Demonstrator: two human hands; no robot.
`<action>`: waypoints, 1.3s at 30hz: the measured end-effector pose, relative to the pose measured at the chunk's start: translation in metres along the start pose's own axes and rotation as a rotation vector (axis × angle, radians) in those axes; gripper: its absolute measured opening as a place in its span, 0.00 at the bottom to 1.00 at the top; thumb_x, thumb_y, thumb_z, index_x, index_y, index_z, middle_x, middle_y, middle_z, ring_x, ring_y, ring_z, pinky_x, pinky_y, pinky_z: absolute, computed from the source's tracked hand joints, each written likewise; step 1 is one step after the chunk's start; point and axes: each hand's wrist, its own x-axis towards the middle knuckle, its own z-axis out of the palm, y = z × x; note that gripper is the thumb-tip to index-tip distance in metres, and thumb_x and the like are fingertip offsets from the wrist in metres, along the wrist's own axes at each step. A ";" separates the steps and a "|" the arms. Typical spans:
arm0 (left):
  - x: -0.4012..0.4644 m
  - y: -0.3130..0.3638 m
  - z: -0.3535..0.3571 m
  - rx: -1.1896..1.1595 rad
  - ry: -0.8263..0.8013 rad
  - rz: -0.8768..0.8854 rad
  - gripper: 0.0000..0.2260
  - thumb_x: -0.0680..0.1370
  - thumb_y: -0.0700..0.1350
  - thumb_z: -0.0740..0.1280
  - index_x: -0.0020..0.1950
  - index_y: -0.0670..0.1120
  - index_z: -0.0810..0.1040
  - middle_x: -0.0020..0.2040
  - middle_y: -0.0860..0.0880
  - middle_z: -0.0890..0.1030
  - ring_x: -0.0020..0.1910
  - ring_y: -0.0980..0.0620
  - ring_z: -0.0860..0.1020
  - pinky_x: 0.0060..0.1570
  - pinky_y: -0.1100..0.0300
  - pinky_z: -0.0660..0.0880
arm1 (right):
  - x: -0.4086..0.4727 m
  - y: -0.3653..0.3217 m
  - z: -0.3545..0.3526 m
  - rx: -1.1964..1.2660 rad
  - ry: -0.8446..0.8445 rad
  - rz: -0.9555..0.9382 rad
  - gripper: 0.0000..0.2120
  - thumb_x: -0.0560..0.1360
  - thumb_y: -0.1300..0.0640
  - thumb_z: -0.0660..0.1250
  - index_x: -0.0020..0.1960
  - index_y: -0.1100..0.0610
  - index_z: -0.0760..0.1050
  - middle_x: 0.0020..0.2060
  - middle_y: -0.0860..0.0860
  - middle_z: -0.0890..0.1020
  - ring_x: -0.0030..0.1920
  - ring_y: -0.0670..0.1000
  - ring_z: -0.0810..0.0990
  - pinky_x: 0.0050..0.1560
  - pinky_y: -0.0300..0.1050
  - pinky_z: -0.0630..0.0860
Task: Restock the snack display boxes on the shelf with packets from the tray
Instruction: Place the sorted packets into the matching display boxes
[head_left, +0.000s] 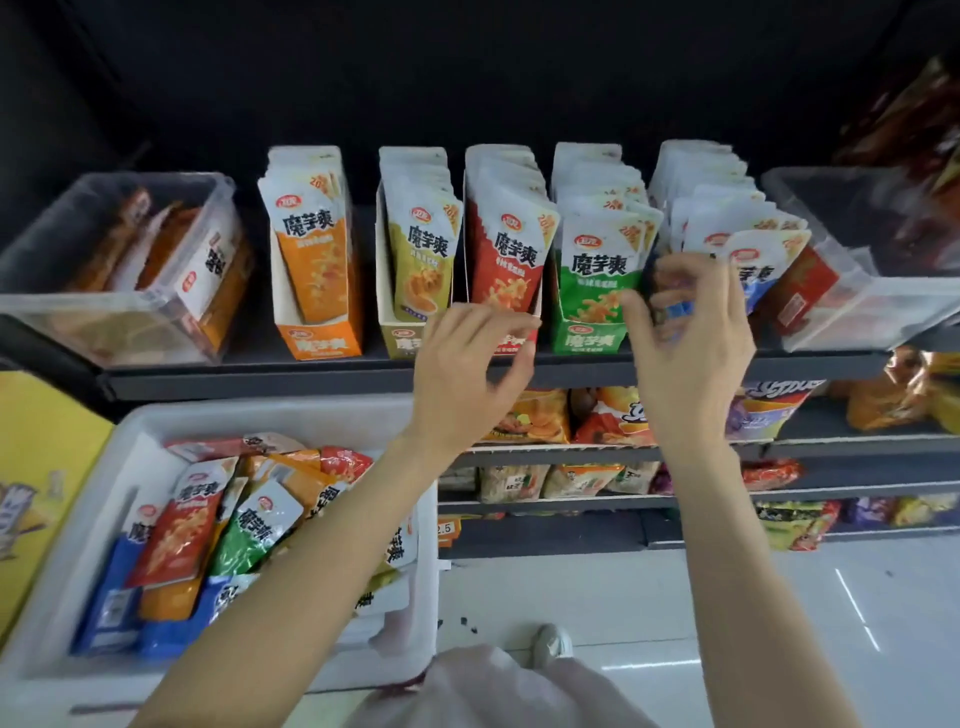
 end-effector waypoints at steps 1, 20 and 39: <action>-0.010 -0.003 -0.013 -0.028 0.077 -0.035 0.07 0.76 0.43 0.65 0.49 0.44 0.81 0.44 0.50 0.82 0.47 0.51 0.77 0.49 0.56 0.70 | -0.012 -0.010 0.002 0.111 -0.066 0.045 0.11 0.75 0.54 0.70 0.54 0.57 0.73 0.46 0.50 0.78 0.40 0.42 0.75 0.37 0.34 0.70; -0.200 -0.133 -0.167 0.466 -0.876 -0.640 0.26 0.73 0.61 0.67 0.68 0.52 0.71 0.66 0.49 0.73 0.65 0.47 0.69 0.62 0.54 0.66 | -0.194 -0.105 0.198 -0.389 -1.653 -0.502 0.37 0.74 0.66 0.62 0.77 0.49 0.51 0.67 0.58 0.69 0.62 0.60 0.74 0.56 0.55 0.75; -0.147 -0.117 -0.179 0.063 -0.370 -0.662 0.06 0.78 0.43 0.67 0.51 0.46 0.84 0.29 0.64 0.74 0.27 0.64 0.74 0.30 0.71 0.68 | -0.101 -0.100 0.126 0.093 -0.731 -0.031 0.18 0.75 0.57 0.69 0.64 0.53 0.73 0.58 0.49 0.78 0.60 0.49 0.74 0.59 0.42 0.71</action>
